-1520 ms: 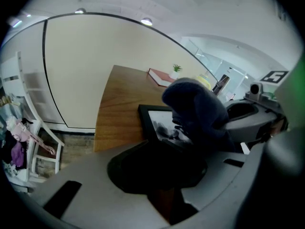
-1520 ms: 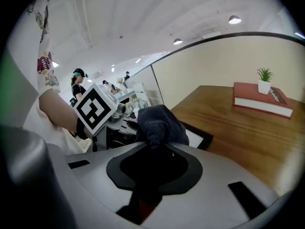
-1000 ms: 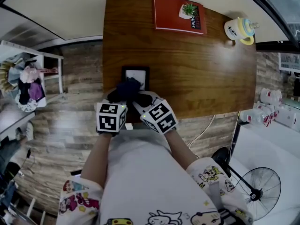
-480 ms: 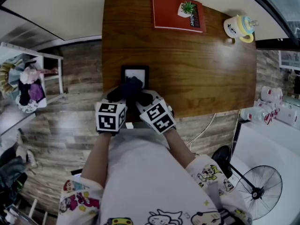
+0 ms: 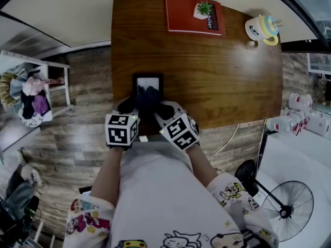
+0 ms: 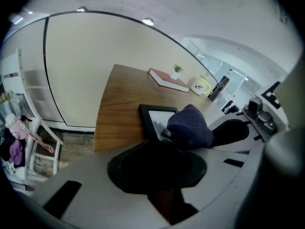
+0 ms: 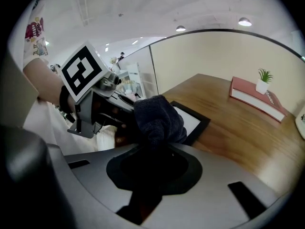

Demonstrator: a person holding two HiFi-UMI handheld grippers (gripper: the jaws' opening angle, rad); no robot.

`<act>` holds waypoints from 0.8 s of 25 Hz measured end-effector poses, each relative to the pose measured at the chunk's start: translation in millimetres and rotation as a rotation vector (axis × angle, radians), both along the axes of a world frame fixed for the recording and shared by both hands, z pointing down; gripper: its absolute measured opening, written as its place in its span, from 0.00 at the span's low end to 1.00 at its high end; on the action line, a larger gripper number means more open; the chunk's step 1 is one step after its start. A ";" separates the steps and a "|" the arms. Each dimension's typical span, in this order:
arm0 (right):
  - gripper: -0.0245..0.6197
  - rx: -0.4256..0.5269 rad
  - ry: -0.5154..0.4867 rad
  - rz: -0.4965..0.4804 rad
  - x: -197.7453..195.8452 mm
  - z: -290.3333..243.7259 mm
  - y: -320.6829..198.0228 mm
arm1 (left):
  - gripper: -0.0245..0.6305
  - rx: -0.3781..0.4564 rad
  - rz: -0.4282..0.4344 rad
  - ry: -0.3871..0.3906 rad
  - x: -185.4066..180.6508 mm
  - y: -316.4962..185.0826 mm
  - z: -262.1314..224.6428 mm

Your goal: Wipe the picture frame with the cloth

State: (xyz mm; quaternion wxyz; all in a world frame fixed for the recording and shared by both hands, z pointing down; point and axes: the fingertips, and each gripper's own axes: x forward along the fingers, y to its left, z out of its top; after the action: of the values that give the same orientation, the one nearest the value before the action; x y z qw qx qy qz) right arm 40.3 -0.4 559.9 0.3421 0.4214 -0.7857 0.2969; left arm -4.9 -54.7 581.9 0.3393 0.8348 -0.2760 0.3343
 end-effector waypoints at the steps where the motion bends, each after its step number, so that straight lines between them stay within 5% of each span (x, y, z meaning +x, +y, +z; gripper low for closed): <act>1: 0.12 0.002 -0.007 0.010 1.9 -1.8 0.1 | 0.16 0.000 0.000 0.000 0.0 -0.1 0.0; 20: 0.12 -0.066 0.016 0.172 63.0 9.0 31.6 | 0.16 0.002 -0.001 -0.002 -0.4 -0.6 0.2</act>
State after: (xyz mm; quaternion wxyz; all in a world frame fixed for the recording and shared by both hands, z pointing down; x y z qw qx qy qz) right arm 103.3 31.3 568.9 0.3354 0.4780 -0.7337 0.3476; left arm -5.3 -55.3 582.1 0.3384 0.8346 -0.2772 0.3347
